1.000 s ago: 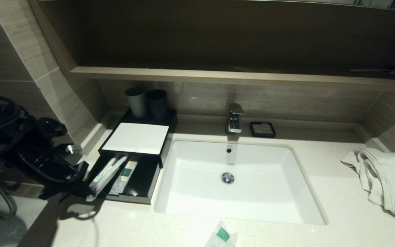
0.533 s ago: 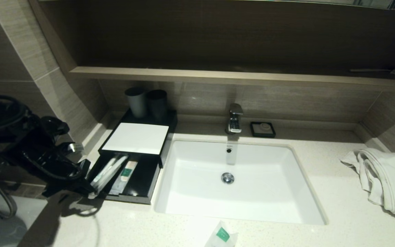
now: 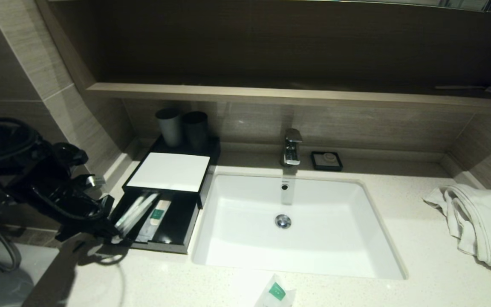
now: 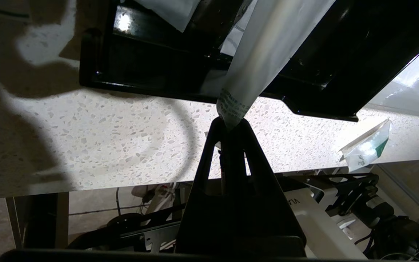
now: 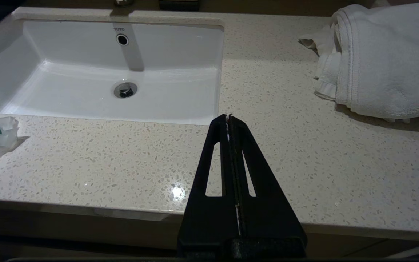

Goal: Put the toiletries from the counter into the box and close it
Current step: Place the bathroom toiletry into the drawer

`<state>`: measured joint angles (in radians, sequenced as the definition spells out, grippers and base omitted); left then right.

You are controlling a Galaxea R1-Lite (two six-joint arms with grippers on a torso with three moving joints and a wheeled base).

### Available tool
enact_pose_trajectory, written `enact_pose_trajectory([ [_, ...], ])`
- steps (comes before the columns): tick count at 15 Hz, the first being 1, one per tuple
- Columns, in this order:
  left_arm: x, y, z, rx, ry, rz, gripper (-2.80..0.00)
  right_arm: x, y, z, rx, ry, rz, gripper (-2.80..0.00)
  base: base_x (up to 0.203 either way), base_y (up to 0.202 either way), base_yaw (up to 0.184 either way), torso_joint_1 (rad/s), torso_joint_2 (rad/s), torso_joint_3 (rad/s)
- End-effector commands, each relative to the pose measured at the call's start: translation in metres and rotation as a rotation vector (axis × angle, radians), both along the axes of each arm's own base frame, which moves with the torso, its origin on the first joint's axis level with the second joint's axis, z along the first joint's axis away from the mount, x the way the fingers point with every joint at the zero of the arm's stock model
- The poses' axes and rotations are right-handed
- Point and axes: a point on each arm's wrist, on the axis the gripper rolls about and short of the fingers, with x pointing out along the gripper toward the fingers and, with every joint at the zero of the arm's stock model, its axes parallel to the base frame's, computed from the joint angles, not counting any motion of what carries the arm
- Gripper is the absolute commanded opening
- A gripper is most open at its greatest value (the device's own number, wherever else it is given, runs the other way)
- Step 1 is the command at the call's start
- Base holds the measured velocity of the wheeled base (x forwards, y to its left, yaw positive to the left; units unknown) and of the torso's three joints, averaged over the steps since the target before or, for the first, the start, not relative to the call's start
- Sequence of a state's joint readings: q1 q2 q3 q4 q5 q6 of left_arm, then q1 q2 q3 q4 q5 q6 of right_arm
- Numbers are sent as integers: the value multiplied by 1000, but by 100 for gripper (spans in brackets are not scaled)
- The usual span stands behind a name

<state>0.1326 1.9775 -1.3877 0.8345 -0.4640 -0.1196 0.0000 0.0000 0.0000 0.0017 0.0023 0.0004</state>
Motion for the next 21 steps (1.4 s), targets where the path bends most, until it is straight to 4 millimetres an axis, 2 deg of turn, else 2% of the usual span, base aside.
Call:
enact_pose_trajectory([
  [1,3,-1,-1,-3,5,-1,-280,0,0,0,0,0,1,-280,0,0,0,0,0,0],
  [9,10,-7,-8,-6,19,-17,-280,0,0,0,0,0,1,-280,0,0,0,0,0,0],
  [21,23,-5,-7,-4,-9,-17,-280,0,0,0,0,0,1,-280,0,0,0,0,0,0],
])
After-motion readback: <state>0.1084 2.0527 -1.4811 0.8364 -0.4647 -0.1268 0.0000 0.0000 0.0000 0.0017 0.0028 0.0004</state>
